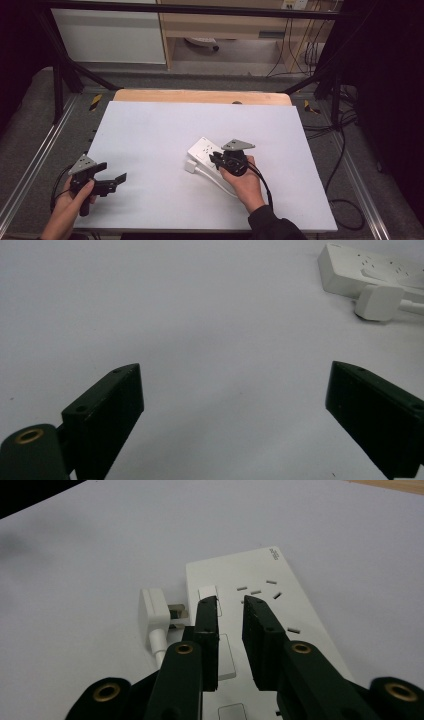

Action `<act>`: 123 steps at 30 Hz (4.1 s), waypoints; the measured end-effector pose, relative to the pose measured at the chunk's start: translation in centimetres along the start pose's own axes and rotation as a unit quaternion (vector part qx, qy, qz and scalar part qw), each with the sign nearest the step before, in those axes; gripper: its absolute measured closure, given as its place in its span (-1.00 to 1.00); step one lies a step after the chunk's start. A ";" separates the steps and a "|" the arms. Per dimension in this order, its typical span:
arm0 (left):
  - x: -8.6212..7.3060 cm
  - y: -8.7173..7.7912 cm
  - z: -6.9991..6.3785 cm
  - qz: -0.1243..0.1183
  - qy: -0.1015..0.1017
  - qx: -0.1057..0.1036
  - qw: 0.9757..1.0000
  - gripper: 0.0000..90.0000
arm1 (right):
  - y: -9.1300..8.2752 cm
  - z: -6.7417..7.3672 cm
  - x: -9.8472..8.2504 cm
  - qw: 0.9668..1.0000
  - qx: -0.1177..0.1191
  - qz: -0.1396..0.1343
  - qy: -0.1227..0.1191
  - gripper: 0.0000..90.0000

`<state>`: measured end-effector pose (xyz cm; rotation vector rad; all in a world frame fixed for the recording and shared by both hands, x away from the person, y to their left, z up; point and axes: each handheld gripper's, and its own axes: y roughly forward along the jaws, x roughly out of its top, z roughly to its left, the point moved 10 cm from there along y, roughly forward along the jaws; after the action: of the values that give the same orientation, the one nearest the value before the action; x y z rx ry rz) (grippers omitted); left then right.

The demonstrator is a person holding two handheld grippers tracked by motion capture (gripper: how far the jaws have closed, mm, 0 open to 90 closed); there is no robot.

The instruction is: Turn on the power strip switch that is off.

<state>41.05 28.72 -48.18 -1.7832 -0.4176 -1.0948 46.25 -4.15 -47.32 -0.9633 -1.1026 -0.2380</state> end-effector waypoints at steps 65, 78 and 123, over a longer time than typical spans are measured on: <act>-0.1 0.0 0.1 0.002 0.000 0.004 1.000 -0.81 | 0.9 0.5 -2.5 1.000 -0.004 0.022 0.011 1.00; 0.0 0.0 0.1 0.001 0.000 0.003 1.000 -0.81 | 1.0 0.5 -2.5 1.000 -0.002 0.018 0.008 1.00; 0.0 0.0 0.1 0.001 0.000 0.003 1.000 -0.81 | 0.6 0.5 -1.9 1.000 0.001 0.010 0.021 0.98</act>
<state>41.11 28.85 -48.23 -1.7774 -0.4190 -1.0913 45.40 -3.95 -49.18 -0.9631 -1.0548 -0.2390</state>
